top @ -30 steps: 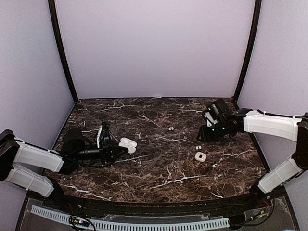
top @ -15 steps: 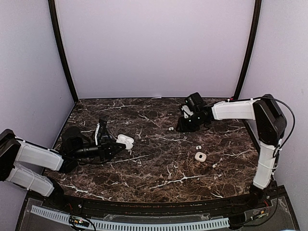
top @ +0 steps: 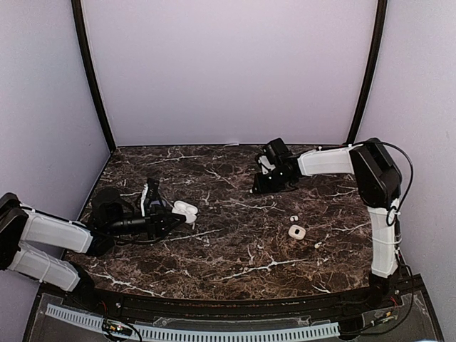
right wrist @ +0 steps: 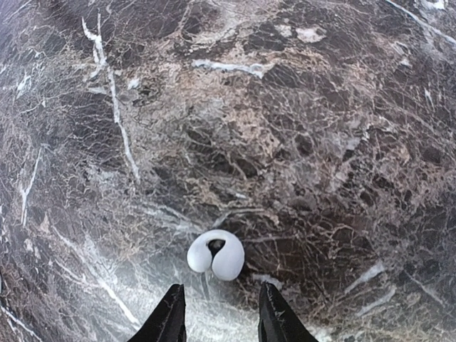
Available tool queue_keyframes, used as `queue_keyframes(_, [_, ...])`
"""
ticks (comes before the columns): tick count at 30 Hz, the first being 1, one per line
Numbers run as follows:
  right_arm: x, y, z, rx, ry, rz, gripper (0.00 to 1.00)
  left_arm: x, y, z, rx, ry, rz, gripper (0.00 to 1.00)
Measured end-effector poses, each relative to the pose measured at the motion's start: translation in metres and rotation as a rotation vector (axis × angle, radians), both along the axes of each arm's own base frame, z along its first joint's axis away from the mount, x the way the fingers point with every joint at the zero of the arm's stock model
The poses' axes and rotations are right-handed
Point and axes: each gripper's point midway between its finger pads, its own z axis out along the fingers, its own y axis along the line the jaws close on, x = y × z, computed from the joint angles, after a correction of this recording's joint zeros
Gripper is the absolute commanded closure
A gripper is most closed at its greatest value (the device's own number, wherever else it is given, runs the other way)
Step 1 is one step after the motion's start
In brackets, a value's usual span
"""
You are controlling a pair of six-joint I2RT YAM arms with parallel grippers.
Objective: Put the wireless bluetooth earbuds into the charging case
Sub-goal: Pick up the left earbud from the center of the board.
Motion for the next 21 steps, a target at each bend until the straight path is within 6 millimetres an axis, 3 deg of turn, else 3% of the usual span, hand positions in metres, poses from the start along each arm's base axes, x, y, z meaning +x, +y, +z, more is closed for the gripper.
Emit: queue_keyframes(21, [0.019, 0.006, -0.007, -0.022, -0.048, 0.008, 0.76, 0.0, 0.002, 0.002, 0.005, -0.009, 0.012, 0.86])
